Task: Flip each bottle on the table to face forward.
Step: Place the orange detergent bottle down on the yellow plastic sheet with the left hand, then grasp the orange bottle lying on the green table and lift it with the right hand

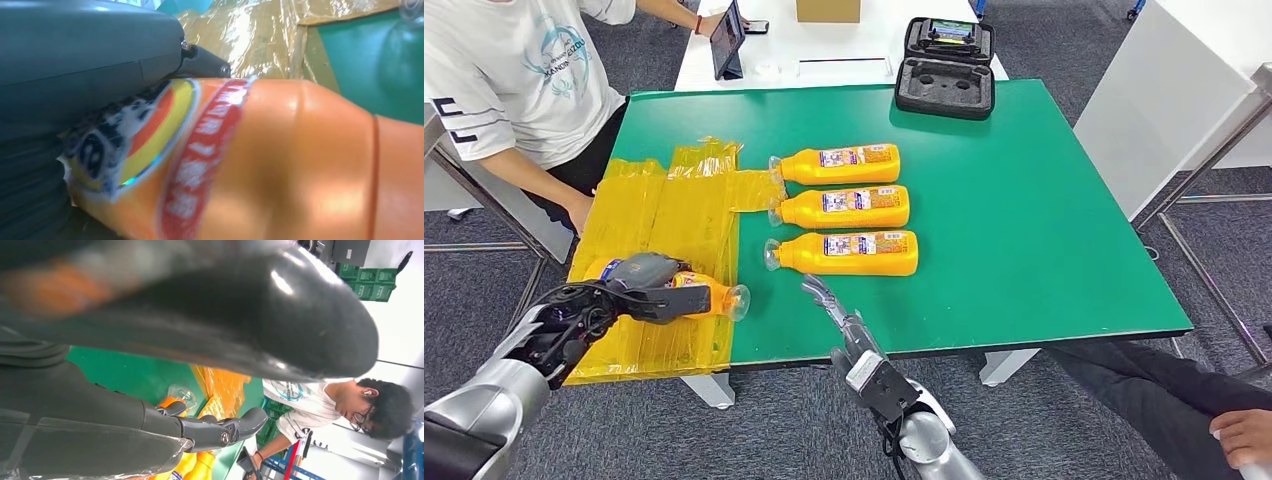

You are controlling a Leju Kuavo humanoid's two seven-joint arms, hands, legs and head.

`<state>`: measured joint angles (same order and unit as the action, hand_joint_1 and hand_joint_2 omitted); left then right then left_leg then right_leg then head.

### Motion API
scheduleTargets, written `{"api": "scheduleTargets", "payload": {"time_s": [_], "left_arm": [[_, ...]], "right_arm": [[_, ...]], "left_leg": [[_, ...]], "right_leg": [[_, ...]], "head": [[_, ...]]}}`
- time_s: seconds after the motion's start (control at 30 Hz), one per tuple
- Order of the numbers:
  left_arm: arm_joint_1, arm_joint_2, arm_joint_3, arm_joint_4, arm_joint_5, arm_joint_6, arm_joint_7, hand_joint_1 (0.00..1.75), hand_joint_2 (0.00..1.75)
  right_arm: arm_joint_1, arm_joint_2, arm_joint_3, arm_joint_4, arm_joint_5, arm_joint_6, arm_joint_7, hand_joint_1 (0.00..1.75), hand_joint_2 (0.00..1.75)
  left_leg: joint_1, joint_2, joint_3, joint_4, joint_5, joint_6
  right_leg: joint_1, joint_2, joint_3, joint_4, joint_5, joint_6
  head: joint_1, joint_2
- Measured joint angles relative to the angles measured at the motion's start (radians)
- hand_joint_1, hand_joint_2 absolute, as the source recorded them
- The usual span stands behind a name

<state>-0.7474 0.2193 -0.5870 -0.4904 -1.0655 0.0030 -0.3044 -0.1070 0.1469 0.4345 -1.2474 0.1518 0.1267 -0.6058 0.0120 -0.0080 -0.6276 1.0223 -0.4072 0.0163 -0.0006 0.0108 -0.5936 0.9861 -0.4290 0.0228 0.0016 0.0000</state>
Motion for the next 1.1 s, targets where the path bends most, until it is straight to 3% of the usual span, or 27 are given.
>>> {"api": "scheduleTargets", "payload": {"time_s": [0.2,0.33,0.63,0.83,1.1], "left_arm": [[0.002,0.002,0.001,0.006,0.008,-0.020,-0.004,0.00,1.75],[0.001,0.004,0.003,0.013,0.025,-0.038,-0.026,0.00,0.00],[0.008,0.008,0.030,0.016,0.108,-0.071,-0.088,0.00,0.00],[0.015,0.006,0.088,0.016,0.212,-0.162,-0.172,0.00,0.00],[0.025,0.002,0.136,0.015,0.284,-0.219,-0.217,0.00,0.00]], "right_arm": [[-0.014,0.000,0.000,0.005,-0.001,0.000,0.000,0.00,0.00],[-0.030,0.000,0.000,0.015,-0.002,-0.002,0.000,0.00,0.00],[-0.034,0.000,0.001,0.023,-0.007,-0.005,0.000,0.00,0.00],[-0.024,-0.003,0.001,0.023,-0.008,-0.012,0.000,0.00,0.00],[-0.016,-0.003,0.005,0.023,0.006,-0.026,0.002,0.00,0.00]], "left_leg": [[0.000,-0.001,0.001,0.000,0.000,0.000],[0.000,-0.001,0.002,0.000,0.000,0.000],[0.000,-0.001,0.004,0.000,0.000,0.000],[0.000,-0.002,0.005,0.000,0.000,0.000],[0.000,-0.002,0.005,0.000,0.000,0.000]], "right_leg": [[0.000,0.000,0.001,0.000,0.000,0.000],[0.000,0.000,0.003,0.000,0.000,0.000],[0.000,-0.001,0.004,0.000,0.000,0.000],[0.000,-0.001,0.005,0.000,-0.001,0.000],[-0.001,-0.001,0.005,0.000,-0.001,0.000]], "head": [[0.000,0.000],[0.000,0.000],[0.000,0.000],[0.000,0.000],[0.000,0.000]]}}
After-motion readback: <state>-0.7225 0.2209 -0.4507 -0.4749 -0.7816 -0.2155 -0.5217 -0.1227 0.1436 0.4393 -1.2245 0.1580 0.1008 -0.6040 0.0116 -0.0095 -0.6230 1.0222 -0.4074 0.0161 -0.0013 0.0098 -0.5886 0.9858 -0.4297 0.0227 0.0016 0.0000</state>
